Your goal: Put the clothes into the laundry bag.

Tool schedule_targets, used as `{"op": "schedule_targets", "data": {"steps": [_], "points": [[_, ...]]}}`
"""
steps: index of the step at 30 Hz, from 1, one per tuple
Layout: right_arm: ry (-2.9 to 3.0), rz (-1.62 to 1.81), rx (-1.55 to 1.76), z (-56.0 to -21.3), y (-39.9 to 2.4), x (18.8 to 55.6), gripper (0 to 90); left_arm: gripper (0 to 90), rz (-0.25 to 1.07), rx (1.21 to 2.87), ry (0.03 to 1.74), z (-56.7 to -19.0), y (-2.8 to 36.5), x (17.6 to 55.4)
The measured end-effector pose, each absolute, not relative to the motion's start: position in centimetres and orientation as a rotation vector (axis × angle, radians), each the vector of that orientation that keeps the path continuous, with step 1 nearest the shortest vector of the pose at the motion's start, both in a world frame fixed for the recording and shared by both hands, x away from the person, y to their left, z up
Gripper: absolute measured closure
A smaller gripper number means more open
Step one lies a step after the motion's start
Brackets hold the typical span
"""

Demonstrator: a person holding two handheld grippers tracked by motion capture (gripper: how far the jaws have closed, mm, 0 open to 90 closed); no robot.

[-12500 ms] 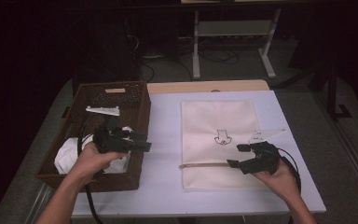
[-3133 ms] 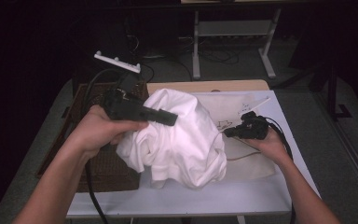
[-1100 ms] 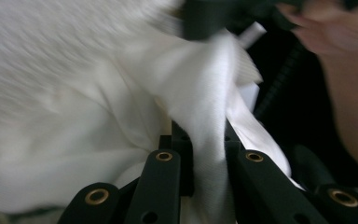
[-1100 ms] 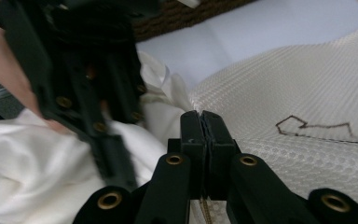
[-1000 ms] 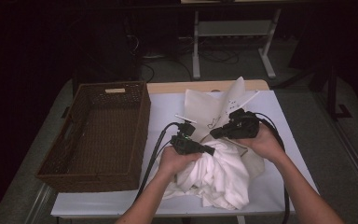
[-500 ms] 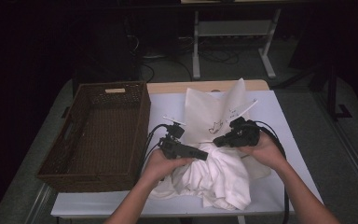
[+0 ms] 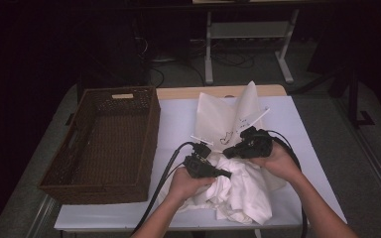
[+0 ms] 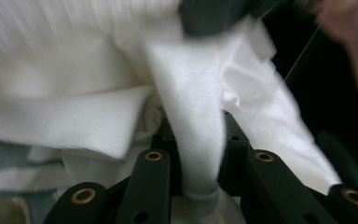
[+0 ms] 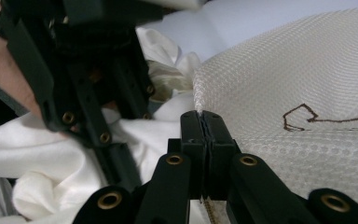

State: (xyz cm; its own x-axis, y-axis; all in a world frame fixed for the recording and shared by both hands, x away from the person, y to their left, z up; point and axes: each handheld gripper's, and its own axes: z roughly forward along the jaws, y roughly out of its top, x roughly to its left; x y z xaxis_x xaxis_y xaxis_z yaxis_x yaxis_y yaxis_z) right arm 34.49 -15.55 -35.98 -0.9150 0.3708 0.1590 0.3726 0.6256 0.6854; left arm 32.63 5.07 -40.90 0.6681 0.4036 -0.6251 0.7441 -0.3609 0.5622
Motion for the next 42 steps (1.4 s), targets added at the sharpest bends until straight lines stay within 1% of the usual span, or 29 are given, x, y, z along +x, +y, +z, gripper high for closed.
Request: {"op": "schedule_targets", "data": {"steps": [2, 4, 6, 8, 10, 13, 14, 16, 19, 20, 23, 25, 28, 30, 31, 33, 34, 35, 37, 38, 39, 42], "points": [[-2.822, -1.223, -0.644, -35.5, -15.9, 34.1, 88.4, 78.1, -0.468, 1.952, 0.878, -39.8, 5.4, 32.8], [-2.797, -1.282, -0.645, -34.6, -16.3, 33.7, 88.4, 78.5, -0.434, 1.945, 0.876, -39.1, 5.5, 32.8], [-2.788, -1.314, -0.633, -33.8, -16.6, 33.5, 88.5, 78.5, -0.397, 1.946, 0.904, -39.4, 5.5, 33.1], [-2.780, -1.318, -0.621, -33.5, -16.7, 33.3, 88.5, 78.4, -0.313, 1.964, 0.967, -40.3, 5.5, 33.8], [-2.771, -1.315, -0.638, -33.8, -16.7, 33.3, 88.5, 77.9, -0.343, 1.927, 1.034, -41.9, 5.5, 34.3], [-2.830, -1.198, -0.685, -35.6, -16.6, 33.6, 87.0, 75.1, -0.346, 1.911, 1.044, -42.5, 5.6, 34.2], [-2.844, -1.163, -0.689, -36.3, -16.5, 33.6, 84.2, 72.5, -0.348, 1.918, 1.041, -42.4, 5.8, 34.2], [-2.872, -1.141, -0.683, -37.1, -16.4, 33.5, 73.8, 64.6, -0.340, 1.938, 1.041, -41.8, 6.1, 33.9], [-2.905, -1.169, -0.678, -37.0, -16.3, 33.4, 67.6, 51.0, -0.326, 1.985, 1.029, -40.5, 6.8, 33.3], [-2.916, -1.173, -0.682, -37.0, -16.3, 33.4, 67.5, 47.2, -0.317, 1.985, 1.026, -40.1, 7.2, 33.0], [-2.959, -1.157, -0.710, -37.1, -16.4, 33.4, 70.0, 41.0, -0.315, 1.994, 1.016, -38.8, 8.3, 32.3], [-2.968, -1.140, -0.726, -37.2, -16.4, 33.6, 71.2, 38.4, -0.331, 2.011, 0.998, -38.5, 8.8, 31.8], [-2.979, -1.123, -0.734, -37.4, -16.2, 33.7, 77.6, 33.5, -0.374, 2.028, 0.982, -39.3, 8.8, 31.3], [-2.977, -1.129, -0.723, -37.4, -16.1, 33.9, 83.0, 29.3, -0.451, 2.035, 0.988, -40.7, 7.9, 31.2], [-2.968, -1.128, -0.721, -37.4, -16.0, 34.0, 84.7, 28.9, -0.465, 2.035, 0.993, -41.3, 7.4, 31.2], [-2.951, -1.128, -0.718, -37.5, -15.8, 34.1, 85.7, 31.3, -0.449, 2.033, 0.991, -42.2, 6.3, 31.3], [-2.954, -1.125, -0.709, -37.5, -15.7, 34.0, 85.9, 39.0, -0.423, 2.043, 0.978, -42.3, 5.8, 31.4], [-2.952, -1.126, -0.700, -37.5, -15.6, 34.0, 86.1, 51.1, -0.388, 2.060, 0.953, -42.4, 5.4, 31.4], [-2.922, -1.141, -0.683, -37.5, -15.5, 34.0, 86.6, 74.1, -0.373, 2.038, 0.920, -42.7, 5.0, 31.4], [-2.914, -1.148, -0.677, -37.4, -15.5, 34.0, 86.8, 78.2, -0.374, 2.012, 0.920, -42.6, 4.9, 31.5], [-2.904, -1.158, -0.669, -37.3, -15.6, 34.0, 86.9, 79.8, -0.367, 1.992, 0.912, -42.5, 4.9, 31.4], [-2.888, -1.190, -0.647, -36.6, -15.8, 33.8, 87.3, 81.4, -0.367, 1.922, 0.892, -41.1, 5.3, 31.3]]}}
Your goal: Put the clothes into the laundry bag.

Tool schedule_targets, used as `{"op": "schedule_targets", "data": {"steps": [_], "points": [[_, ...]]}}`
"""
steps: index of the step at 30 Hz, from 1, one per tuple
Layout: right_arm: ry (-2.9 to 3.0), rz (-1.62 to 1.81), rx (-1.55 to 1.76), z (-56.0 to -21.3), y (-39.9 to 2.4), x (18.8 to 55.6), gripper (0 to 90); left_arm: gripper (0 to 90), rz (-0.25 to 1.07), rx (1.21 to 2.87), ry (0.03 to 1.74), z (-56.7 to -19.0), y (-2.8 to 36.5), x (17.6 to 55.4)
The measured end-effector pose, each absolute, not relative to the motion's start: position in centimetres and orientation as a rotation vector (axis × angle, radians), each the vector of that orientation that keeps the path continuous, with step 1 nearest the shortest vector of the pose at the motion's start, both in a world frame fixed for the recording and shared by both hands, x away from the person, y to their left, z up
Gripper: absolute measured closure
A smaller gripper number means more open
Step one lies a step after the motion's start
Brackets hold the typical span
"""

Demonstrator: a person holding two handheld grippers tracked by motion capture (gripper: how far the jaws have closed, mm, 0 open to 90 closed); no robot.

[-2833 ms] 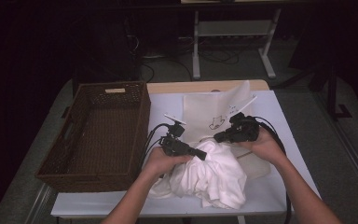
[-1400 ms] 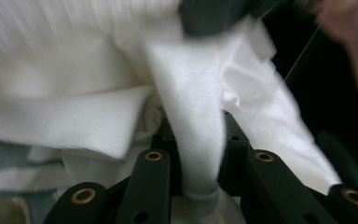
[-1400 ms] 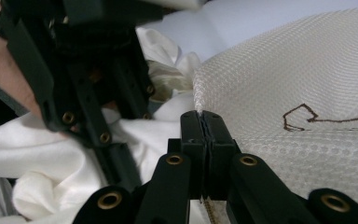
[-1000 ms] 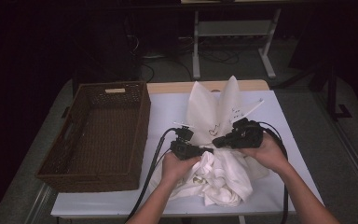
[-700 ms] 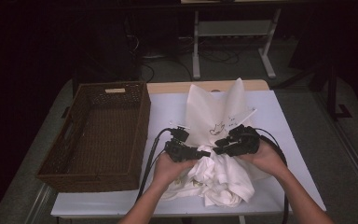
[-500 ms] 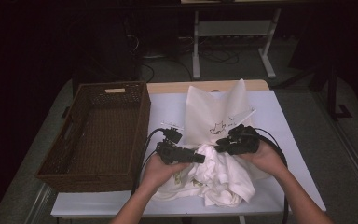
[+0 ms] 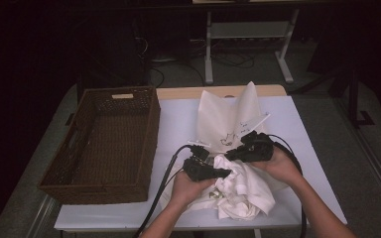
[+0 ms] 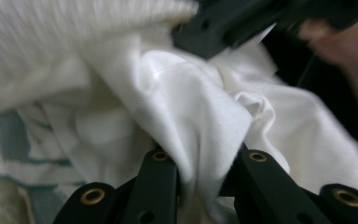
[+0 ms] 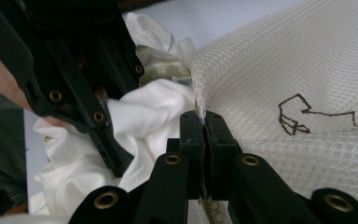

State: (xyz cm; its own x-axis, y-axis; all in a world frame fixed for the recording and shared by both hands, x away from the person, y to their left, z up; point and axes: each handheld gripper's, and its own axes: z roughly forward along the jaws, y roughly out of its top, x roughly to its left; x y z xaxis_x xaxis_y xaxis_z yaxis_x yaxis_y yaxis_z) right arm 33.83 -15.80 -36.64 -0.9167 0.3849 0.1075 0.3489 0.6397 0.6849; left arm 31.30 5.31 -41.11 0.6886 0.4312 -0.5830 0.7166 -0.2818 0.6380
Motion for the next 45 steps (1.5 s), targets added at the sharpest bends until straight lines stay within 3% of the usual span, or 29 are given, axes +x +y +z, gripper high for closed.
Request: {"op": "schedule_targets", "data": {"steps": [6, 12, 15, 17, 21, 27, 31, 35, 41, 45], "points": [[2.759, 1.261, 0.593, -34.2, -16.4, 33.3, 87.8, 81.6, -0.359, 1.862, 0.823, -37.6, 5.7, 31.1], [2.779, 1.352, 0.550, -32.9, -16.3, 32.6, 88.1, 81.3, -0.268, 1.846, 0.973, -40.4, 5.3, 33.1], [2.783, 1.293, 0.584, -33.7, -16.1, 33.0, 88.1, 78.9, -0.282, 1.812, 1.050, -42.0, 5.2, 33.9], [2.795, 1.249, 0.623, -34.8, -16.2, 33.4, 88.0, 72.7, -0.280, 1.820, 1.050, -42.0, 5.5, 33.7], [2.801, 1.245, 0.687, -36.1, -17.0, 34.0, 87.9, 46.4, -0.266, 1.913, 1.040, -41.0, 6.4, 32.5], [2.783, 1.233, 0.685, -36.0, -16.8, 34.0, 87.7, 37.5, -0.323, 1.937, 0.987, -39.7, 7.9, 30.7], [2.782, 1.219, 0.674, -35.9, -16.4, 34.1, 87.7, 44.3, -0.410, 1.919, 0.955, -41.4, 6.9, 30.9], [2.787, 1.203, 0.649, -35.8, -15.9, 34.0, 87.7, 76.7, -0.362, 1.894, 0.922, -42.6, 4.9, 31.1], [2.792, 1.208, 0.602, -34.7, -15.8, 33.3, 87.9, 80.8, -0.264, 1.858, 0.948, -41.5, 3.7, 32.3], [2.771, 1.222, 0.629, -34.5, -16.4, 33.2, 87.9, 75.6, -0.274, 1.855, 1.009, -41.9, 4.2, 33.3]]}}
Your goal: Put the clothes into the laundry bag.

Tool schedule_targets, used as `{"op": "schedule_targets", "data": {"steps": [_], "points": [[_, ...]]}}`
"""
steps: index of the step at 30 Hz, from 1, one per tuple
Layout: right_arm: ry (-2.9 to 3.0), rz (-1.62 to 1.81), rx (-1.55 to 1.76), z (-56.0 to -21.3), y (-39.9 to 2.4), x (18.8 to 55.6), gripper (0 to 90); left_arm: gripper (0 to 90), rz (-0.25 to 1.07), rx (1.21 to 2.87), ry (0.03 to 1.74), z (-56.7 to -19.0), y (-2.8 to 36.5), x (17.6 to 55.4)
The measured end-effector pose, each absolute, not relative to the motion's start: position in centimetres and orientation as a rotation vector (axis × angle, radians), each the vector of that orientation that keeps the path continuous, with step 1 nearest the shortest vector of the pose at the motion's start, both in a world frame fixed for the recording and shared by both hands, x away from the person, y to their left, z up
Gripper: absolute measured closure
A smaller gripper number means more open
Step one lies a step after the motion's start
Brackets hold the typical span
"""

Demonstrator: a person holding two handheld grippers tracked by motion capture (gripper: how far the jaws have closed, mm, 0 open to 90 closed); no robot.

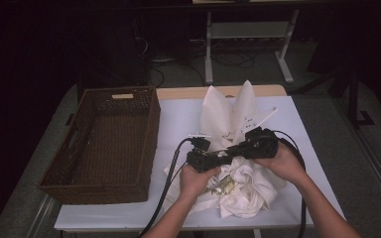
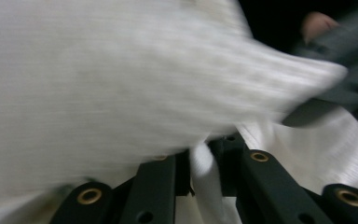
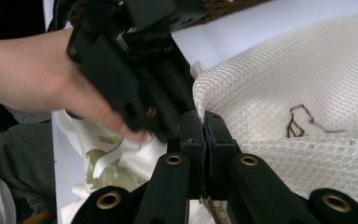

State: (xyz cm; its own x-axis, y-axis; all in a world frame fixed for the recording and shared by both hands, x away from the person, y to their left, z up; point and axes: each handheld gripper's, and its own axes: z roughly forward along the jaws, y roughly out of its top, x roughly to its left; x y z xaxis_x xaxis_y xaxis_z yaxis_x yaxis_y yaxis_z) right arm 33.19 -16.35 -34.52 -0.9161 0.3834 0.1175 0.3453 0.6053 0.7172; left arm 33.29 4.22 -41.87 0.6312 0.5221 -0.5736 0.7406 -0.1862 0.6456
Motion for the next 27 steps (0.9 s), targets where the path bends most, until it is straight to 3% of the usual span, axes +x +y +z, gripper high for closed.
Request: {"op": "schedule_targets", "data": {"steps": [3, 6, 12, 16, 20, 21, 22, 25, 27], "points": [[2.790, 1.208, 0.680, -35.6, -16.9, 33.7, 87.8, 60.0, -0.288, 1.913, 0.991, -41.3, 4.9, 32.6], [2.793, 1.202, 0.692, -36.3, -17.0, 33.9, 87.7, 51.6, -0.290, 1.955, 0.967, -40.1, 6.7, 32.0], [2.784, 1.197, 0.693, -36.4, -17.0, 34.0, 87.4, 37.1, -0.195, 1.981, 1.049, -38.6, 10.8, 32.2], [2.782, 1.197, 0.689, -36.5, -17.0, 34.1, 87.2, 34.1, -0.148, 2.008, 1.125, -39.5, 12.2, 32.5], [2.782, 1.200, 0.682, -36.5, -16.9, 34.2, 87.1, 35.8, -0.277, 2.084, 1.168, -41.9, 11.7, 33.0], [2.783, 1.198, 0.683, -36.5, -16.9, 34.2, 87.1, 41.8, -0.314, 2.085, 1.151, -42.3, 11.4, 33.0], [2.783, 1.197, 0.685, -36.5, -16.9, 34.1, 87.1, 52.9, -0.283, 2.112, 1.120, -42.3, 11.1, 32.7], [2.783, 1.200, 0.676, -36.5, -16.9, 34.1, 87.1, 74.3, -0.240, 2.118, 1.054, -41.5, 10.8, 32.1], [2.784, 1.207, 0.670, -36.5, -16.8, 34.2, 87.1, 76.7, -0.229, 2.122, 1.023, -40.6, 10.4, 31.6]]}}
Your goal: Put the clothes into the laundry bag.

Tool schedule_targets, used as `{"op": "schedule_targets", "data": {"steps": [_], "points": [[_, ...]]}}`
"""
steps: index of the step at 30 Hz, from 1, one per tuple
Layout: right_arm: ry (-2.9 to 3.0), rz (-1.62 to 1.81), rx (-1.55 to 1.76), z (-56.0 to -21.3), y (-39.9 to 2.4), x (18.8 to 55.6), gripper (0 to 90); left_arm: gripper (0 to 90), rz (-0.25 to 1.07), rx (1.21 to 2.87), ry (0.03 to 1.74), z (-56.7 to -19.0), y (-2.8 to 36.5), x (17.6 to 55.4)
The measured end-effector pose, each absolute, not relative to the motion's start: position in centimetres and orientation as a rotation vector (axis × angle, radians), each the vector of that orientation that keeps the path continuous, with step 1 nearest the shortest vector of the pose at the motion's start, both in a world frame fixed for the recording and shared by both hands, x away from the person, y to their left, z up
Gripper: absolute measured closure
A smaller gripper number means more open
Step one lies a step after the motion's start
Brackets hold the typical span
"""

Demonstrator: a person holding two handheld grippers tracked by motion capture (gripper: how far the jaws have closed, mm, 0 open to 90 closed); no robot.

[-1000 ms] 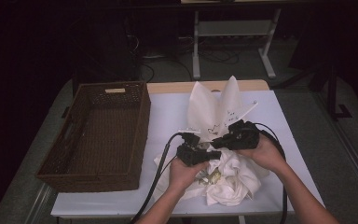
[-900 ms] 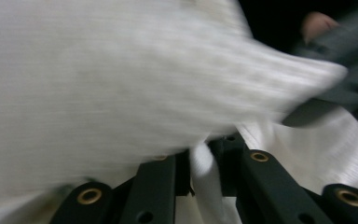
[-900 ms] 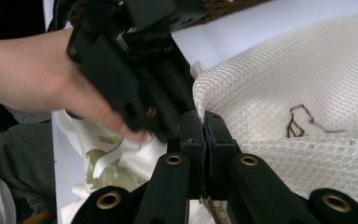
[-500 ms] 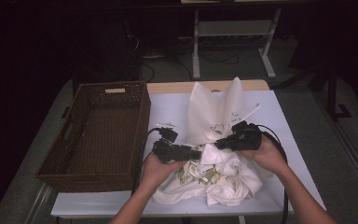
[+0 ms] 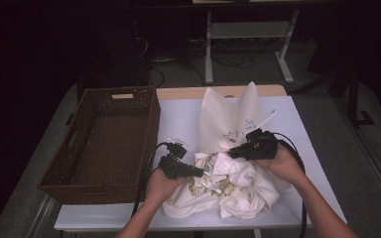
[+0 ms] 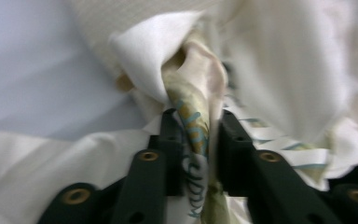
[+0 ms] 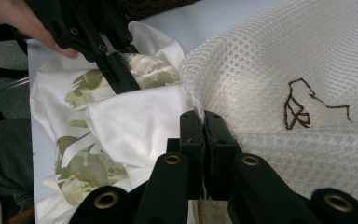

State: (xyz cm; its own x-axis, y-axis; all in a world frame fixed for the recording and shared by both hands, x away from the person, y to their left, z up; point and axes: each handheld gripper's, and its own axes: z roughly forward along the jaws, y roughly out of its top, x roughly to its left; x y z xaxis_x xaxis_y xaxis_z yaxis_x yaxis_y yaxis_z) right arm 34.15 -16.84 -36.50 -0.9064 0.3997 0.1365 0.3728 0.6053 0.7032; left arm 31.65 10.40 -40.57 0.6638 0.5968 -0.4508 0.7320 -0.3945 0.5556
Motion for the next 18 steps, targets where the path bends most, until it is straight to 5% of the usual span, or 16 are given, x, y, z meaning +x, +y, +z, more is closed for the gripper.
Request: {"op": "schedule_targets", "data": {"steps": [11, 18], "points": [[2.801, 1.301, 0.615, -35.5, -16.0, 33.6, 87.8, 79.5, -0.244, 2.070, 0.894, -37.7, 6.1, 31.0], [2.791, 1.312, 0.639, -34.9, -16.5, 33.5, 87.8, 77.8, -0.239, 1.981, 1.009, -40.9, 4.6, 33.6]]}}
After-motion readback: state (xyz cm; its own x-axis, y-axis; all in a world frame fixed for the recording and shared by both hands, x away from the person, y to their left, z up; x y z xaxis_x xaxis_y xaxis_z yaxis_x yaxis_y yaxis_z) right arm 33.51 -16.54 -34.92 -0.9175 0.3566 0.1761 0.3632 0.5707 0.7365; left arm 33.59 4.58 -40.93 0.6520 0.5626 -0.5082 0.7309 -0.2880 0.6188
